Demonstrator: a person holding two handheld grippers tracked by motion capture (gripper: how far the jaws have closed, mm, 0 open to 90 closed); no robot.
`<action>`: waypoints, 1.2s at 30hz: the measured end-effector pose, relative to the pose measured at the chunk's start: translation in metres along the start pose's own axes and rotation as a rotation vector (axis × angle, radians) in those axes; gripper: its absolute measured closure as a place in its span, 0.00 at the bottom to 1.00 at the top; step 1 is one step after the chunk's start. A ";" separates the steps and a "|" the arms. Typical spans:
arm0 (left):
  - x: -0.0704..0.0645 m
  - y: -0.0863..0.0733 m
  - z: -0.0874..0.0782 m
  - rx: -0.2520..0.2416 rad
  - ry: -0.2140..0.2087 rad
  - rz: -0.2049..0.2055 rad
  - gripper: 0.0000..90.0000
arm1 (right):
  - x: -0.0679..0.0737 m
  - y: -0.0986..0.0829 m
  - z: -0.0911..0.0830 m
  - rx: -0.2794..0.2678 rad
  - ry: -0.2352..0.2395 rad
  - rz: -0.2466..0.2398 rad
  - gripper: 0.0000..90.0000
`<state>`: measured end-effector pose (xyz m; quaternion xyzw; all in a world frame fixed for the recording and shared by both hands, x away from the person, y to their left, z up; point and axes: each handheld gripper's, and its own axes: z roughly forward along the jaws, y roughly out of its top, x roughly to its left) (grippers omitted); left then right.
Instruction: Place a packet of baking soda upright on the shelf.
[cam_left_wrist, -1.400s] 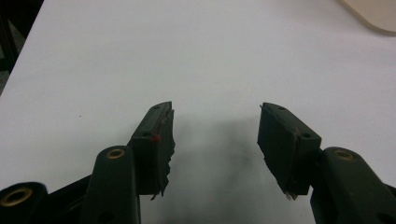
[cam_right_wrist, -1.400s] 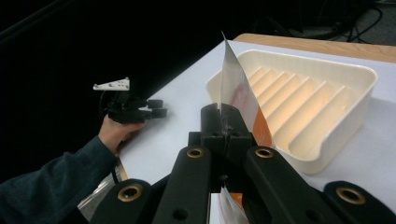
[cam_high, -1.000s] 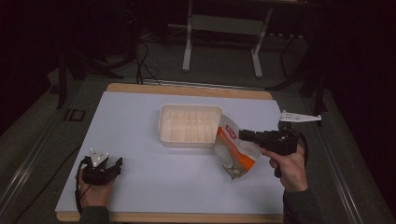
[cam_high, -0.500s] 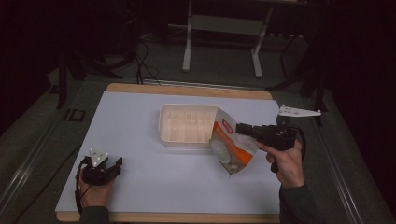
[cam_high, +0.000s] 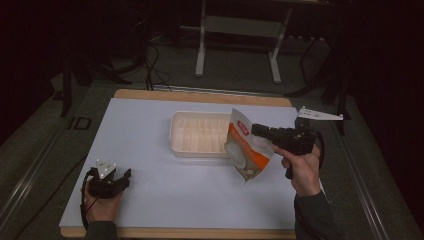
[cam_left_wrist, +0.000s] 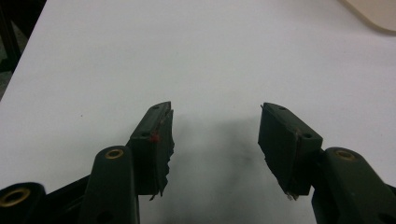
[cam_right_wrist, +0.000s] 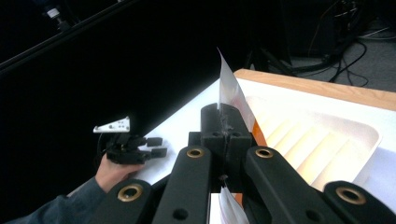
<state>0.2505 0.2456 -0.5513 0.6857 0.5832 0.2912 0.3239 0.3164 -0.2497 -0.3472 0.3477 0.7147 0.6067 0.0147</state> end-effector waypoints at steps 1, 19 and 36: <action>0.000 0.000 0.000 0.000 0.000 0.000 0.50 | 0.000 0.001 0.001 -0.003 -0.001 0.001 1.00; 0.000 0.000 0.000 0.001 0.001 0.000 0.50 | -0.001 0.014 0.019 -0.067 -0.035 0.014 1.00; 0.000 0.000 0.000 0.001 0.000 0.000 0.50 | -0.004 0.021 0.038 -0.110 -0.053 0.034 1.00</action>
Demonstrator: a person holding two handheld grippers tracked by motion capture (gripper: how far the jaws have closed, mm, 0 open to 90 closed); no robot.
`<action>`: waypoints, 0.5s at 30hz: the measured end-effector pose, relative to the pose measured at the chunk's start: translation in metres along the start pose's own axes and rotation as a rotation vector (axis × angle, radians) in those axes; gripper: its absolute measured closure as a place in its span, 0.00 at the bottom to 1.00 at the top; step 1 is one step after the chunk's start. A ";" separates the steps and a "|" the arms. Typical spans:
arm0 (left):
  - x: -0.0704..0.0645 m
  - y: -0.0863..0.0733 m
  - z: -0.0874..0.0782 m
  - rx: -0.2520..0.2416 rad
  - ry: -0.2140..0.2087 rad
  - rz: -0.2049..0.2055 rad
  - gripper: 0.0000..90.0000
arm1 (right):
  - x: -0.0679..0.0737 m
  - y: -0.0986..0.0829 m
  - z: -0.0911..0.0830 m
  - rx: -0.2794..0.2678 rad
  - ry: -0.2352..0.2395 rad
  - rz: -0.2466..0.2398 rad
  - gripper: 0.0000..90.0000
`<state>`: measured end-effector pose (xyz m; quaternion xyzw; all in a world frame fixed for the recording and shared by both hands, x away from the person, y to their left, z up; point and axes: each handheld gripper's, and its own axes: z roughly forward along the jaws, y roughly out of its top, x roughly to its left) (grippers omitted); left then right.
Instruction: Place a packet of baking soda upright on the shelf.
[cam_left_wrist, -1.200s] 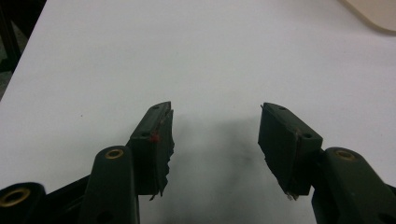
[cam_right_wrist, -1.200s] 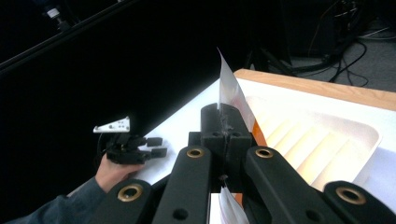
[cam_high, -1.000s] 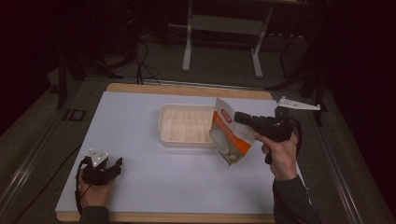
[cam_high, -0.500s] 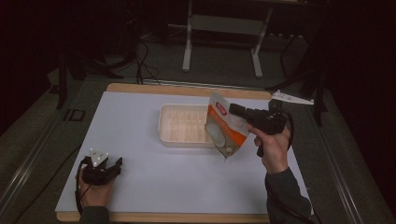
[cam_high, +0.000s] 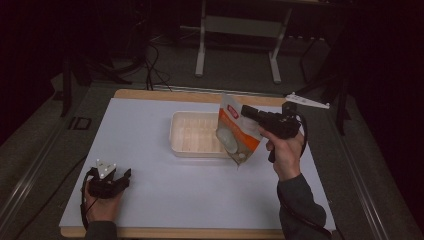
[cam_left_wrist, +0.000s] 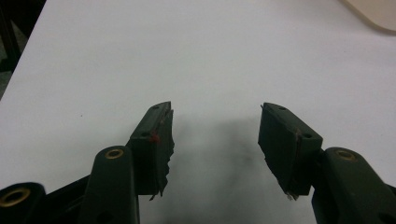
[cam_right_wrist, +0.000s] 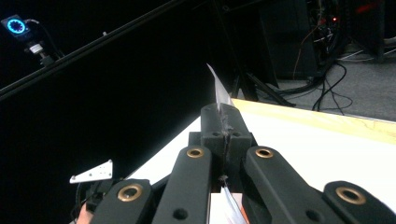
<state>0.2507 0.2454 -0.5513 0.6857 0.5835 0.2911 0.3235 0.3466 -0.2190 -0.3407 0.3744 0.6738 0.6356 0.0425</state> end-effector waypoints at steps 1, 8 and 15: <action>0.000 0.000 0.000 0.000 0.000 0.000 0.50 | 0.000 0.001 0.001 -0.003 -0.003 0.002 1.00; 0.000 0.000 0.000 0.000 -0.001 0.002 0.50 | -0.003 0.005 0.007 -0.034 -0.021 0.018 1.00; 0.000 0.000 0.000 -0.001 -0.001 0.001 0.50 | -0.009 0.004 0.015 -0.063 -0.054 0.040 1.00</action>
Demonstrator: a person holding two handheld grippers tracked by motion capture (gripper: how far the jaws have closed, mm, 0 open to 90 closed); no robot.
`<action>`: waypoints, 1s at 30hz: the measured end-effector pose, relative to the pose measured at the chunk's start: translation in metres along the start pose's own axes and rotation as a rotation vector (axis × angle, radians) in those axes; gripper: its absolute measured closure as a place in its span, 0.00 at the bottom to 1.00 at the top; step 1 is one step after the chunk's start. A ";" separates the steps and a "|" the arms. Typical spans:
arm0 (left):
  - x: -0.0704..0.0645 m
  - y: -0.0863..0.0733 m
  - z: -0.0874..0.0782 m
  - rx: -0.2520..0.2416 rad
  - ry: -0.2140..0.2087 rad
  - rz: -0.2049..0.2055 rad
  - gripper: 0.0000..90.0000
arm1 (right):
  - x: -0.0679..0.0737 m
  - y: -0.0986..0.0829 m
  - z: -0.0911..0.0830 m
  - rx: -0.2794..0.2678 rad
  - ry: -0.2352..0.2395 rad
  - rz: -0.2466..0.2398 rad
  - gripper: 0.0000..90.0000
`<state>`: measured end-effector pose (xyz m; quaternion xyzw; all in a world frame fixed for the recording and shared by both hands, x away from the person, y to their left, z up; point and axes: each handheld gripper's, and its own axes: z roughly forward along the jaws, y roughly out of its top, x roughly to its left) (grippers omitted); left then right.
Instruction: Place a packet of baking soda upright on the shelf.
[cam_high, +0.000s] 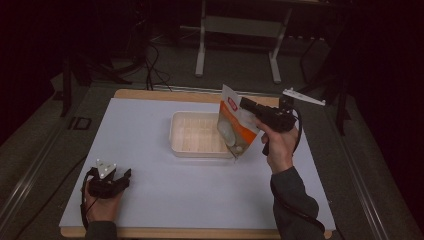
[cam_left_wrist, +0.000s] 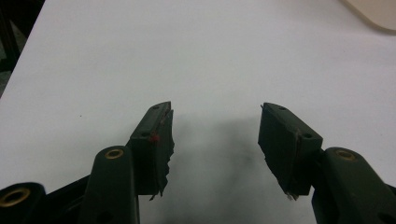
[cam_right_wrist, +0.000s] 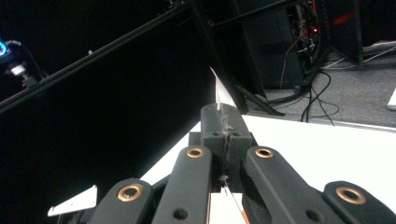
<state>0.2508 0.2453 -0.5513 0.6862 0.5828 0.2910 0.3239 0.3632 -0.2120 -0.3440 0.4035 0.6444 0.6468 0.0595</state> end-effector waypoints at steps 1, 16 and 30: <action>0.000 0.000 0.000 0.000 0.000 -0.001 0.50 | -0.001 -0.001 0.001 -0.003 -0.005 0.005 1.00; 0.000 0.000 0.000 0.001 -0.002 0.002 0.50 | -0.009 -0.005 0.020 -0.055 -0.076 0.067 1.00; 0.000 0.000 0.000 0.002 -0.001 0.005 0.50 | -0.018 -0.010 0.035 -0.128 -0.148 0.109 1.00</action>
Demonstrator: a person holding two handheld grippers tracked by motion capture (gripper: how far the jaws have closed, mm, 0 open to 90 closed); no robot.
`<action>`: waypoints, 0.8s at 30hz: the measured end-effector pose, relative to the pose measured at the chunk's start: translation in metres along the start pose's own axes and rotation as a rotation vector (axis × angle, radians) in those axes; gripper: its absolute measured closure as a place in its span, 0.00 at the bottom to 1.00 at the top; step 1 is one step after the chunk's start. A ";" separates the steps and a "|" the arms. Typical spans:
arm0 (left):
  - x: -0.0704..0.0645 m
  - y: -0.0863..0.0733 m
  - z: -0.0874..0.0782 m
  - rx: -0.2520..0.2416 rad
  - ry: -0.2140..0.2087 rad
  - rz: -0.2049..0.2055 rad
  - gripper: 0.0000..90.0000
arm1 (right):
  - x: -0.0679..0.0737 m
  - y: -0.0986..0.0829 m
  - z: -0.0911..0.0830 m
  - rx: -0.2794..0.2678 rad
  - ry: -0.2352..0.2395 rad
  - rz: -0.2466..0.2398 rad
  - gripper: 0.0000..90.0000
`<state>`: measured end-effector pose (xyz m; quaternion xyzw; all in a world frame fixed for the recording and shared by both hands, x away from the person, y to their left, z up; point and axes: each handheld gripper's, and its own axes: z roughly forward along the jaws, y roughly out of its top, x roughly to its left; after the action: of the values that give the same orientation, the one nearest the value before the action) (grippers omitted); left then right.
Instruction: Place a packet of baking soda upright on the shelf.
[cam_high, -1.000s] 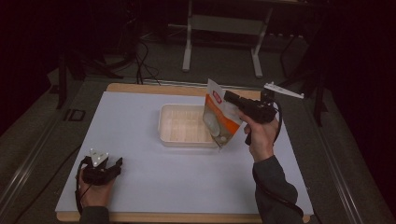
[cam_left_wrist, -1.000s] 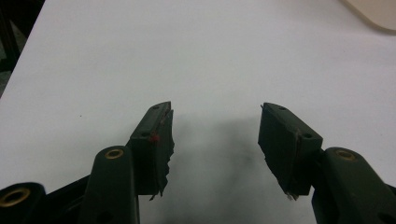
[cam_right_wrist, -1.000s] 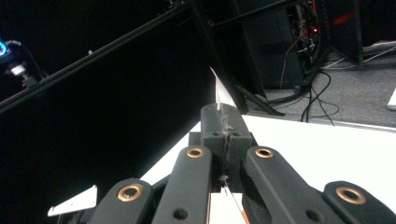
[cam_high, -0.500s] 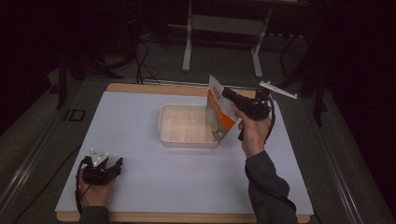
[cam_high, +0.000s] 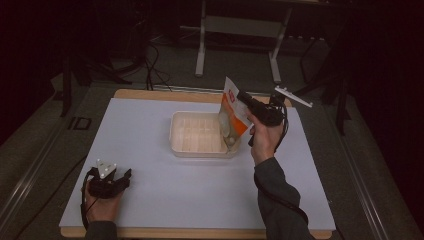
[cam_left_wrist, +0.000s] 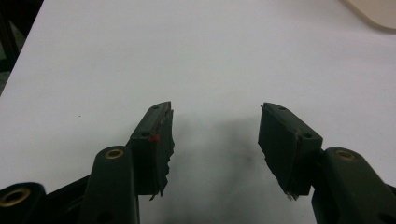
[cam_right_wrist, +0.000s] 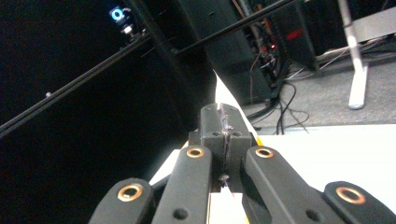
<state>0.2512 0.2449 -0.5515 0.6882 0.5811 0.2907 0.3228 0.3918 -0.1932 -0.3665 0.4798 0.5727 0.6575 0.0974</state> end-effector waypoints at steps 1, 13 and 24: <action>0.000 0.000 0.000 0.000 0.000 0.000 0.50 | 0.000 0.000 0.001 -0.006 -0.006 0.001 1.00; 0.000 0.000 0.000 -0.001 0.000 0.001 0.50 | 0.001 -0.005 0.012 -0.040 -0.056 -0.021 1.00; 0.000 0.000 0.000 -0.002 0.000 0.004 0.50 | 0.000 -0.013 0.014 -0.059 -0.085 -0.040 1.00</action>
<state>0.2510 0.2447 -0.5514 0.6889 0.5797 0.2917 0.3230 0.3963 -0.1798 -0.3794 0.4928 0.5579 0.6510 0.1486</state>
